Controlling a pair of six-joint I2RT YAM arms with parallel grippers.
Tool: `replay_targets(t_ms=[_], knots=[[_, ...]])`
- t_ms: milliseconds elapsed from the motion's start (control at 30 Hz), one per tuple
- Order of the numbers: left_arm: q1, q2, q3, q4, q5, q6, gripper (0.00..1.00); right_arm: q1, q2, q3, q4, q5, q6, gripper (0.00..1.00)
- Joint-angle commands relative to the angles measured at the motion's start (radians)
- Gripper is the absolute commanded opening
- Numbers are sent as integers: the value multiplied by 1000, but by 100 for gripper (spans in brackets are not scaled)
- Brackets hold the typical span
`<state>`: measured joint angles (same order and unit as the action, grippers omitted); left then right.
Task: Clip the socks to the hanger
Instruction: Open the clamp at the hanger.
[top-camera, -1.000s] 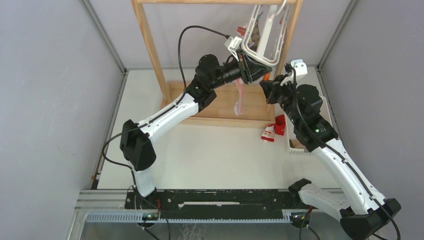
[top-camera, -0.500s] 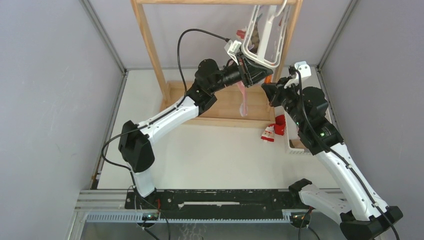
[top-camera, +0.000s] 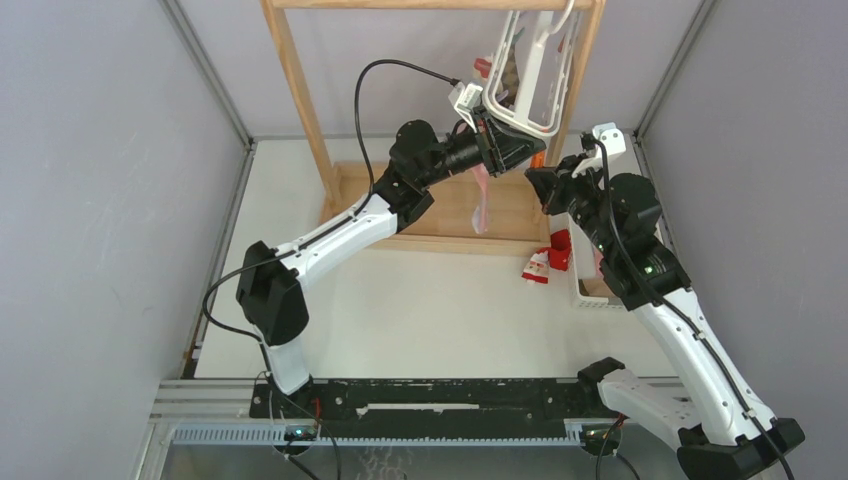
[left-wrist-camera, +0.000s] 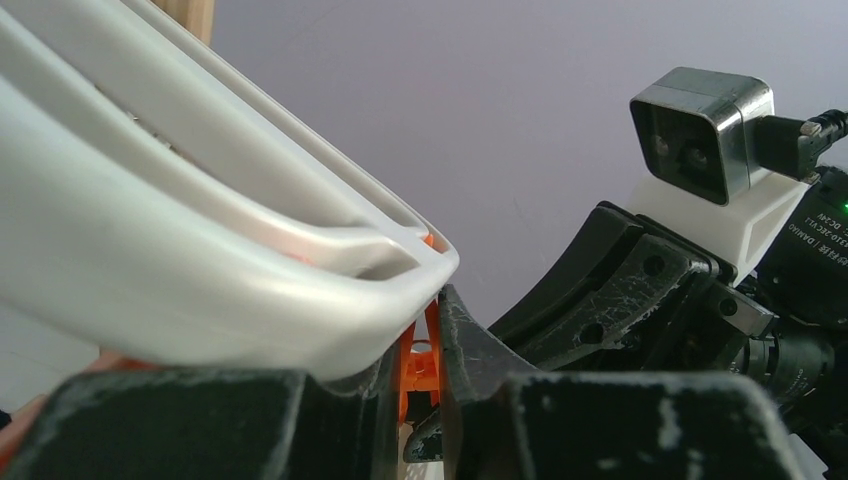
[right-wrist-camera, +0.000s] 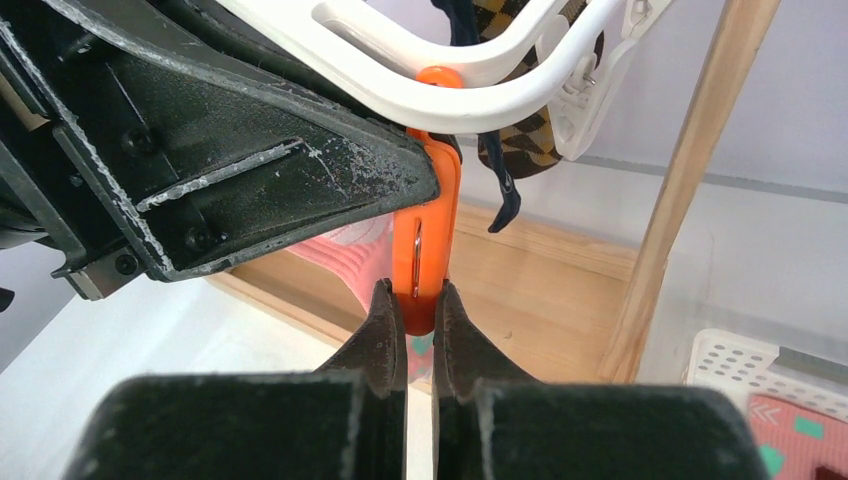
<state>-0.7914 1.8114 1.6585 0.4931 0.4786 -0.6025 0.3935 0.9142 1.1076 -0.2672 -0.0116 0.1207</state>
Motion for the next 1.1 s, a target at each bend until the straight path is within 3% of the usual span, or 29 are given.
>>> replay_targets(t_ms=[0,200,233,367,500,867,1067], knots=[[20,-49,-29,-67,89,-14,0,-46,-44,8,-28,91,4,0],[21,-44,-28,-59,89,-27,0,-50,-40,3,-9,53,17,0],[21,-43,-27,-58,88,-31,0,-50,-39,1,-3,42,22,4],[21,-36,-19,-57,88,-48,0,-50,-36,0,3,-8,34,42],[21,-34,-16,-56,90,-56,0,-50,-51,0,-13,-16,40,60],[21,-35,-12,-54,66,-65,0,-92,-175,-127,-136,149,71,67],[21,-34,-24,-53,40,-100,0,-130,-102,-218,-227,181,122,67]])
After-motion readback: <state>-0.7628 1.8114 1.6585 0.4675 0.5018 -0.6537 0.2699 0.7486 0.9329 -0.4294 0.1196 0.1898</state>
